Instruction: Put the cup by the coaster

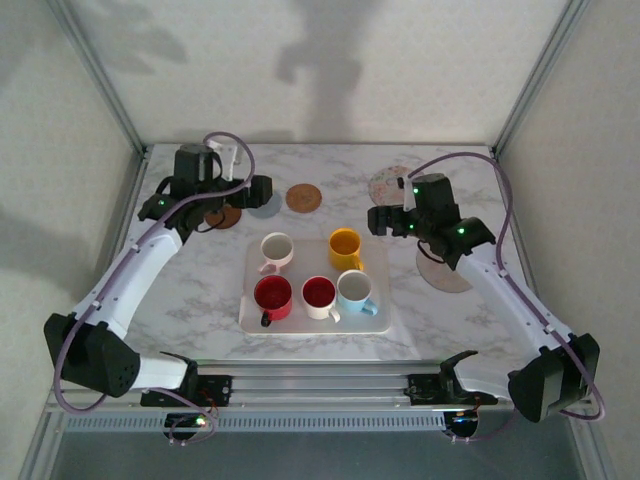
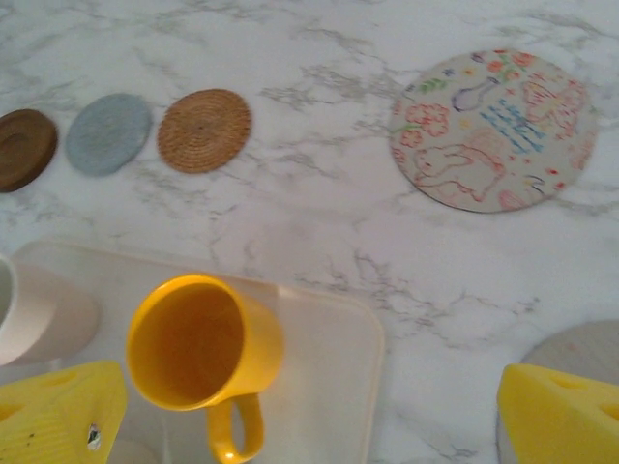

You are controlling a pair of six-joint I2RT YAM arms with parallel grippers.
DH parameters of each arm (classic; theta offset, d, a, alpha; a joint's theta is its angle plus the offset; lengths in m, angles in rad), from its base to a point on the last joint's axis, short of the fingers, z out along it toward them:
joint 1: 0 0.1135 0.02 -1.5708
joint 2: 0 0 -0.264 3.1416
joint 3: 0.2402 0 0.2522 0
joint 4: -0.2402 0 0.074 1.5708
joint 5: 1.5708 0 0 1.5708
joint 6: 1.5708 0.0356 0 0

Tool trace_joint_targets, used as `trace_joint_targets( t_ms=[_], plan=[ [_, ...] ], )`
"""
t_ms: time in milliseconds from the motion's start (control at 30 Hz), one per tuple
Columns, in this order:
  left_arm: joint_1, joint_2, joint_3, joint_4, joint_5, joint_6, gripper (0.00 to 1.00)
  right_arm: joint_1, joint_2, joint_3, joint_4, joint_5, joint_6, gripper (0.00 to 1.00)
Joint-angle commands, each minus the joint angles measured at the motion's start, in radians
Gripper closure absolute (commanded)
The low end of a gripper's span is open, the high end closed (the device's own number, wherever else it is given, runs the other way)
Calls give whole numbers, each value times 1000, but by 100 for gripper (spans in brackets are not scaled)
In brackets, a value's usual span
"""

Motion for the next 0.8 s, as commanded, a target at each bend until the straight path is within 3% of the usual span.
trace_joint_targets(
  t_ms=[0, 367, 767],
  plan=[
    [-24, -46, -35, 68, 25, 37, 0, -43, 7, -13, -1, -14, 19, 2],
    [-66, -45, -75, 87, 66, 86, 0, -174, 160, 37, 47, -78, 47, 17],
    [-72, 12, -66, 95, 60, 92, 0, -204, 493, 265, 11, -98, -29, 16]
  ],
)
